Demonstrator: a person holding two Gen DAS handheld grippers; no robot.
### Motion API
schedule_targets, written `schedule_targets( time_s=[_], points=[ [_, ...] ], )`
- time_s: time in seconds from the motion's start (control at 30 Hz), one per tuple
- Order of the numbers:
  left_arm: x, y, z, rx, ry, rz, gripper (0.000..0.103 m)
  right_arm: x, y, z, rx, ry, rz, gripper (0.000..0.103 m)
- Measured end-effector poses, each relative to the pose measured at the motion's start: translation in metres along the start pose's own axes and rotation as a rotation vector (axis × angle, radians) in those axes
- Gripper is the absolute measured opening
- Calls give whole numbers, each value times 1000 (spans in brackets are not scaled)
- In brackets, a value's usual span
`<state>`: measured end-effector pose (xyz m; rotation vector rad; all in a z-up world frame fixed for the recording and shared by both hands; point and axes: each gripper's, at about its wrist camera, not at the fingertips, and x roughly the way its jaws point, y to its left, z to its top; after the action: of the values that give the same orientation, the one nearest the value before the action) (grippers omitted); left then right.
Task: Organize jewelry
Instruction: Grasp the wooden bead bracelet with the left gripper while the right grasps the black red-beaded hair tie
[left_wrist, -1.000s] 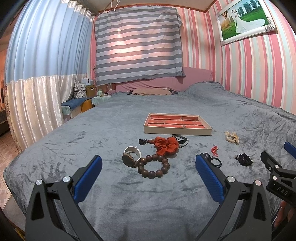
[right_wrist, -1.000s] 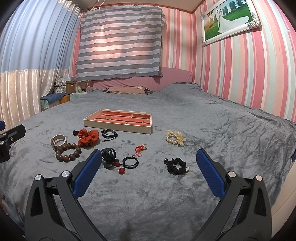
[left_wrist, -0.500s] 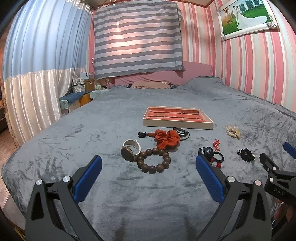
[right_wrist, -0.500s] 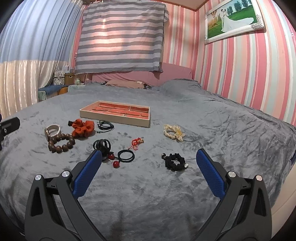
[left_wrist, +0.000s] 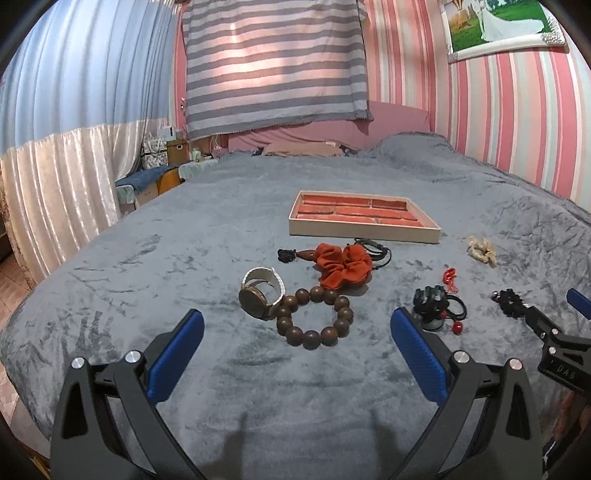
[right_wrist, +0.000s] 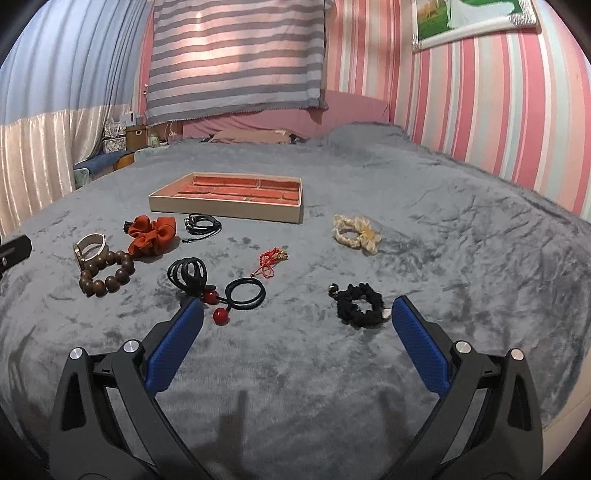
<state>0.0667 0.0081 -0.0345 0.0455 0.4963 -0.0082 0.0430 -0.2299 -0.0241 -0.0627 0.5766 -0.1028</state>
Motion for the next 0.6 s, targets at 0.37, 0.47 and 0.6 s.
schedule_targets(
  time_s=[0.37,0.47,0.6],
  points=[
    [59,9,7,-5,115,-2,98,60,3,12,-5,127,18,99],
    [79,10,5,-15,163,-10,97,75,0,13,13,159,30,99],
    [102,14,-1,-34,233,-30,83,90,0,15,20,185,40,97]
  ],
)
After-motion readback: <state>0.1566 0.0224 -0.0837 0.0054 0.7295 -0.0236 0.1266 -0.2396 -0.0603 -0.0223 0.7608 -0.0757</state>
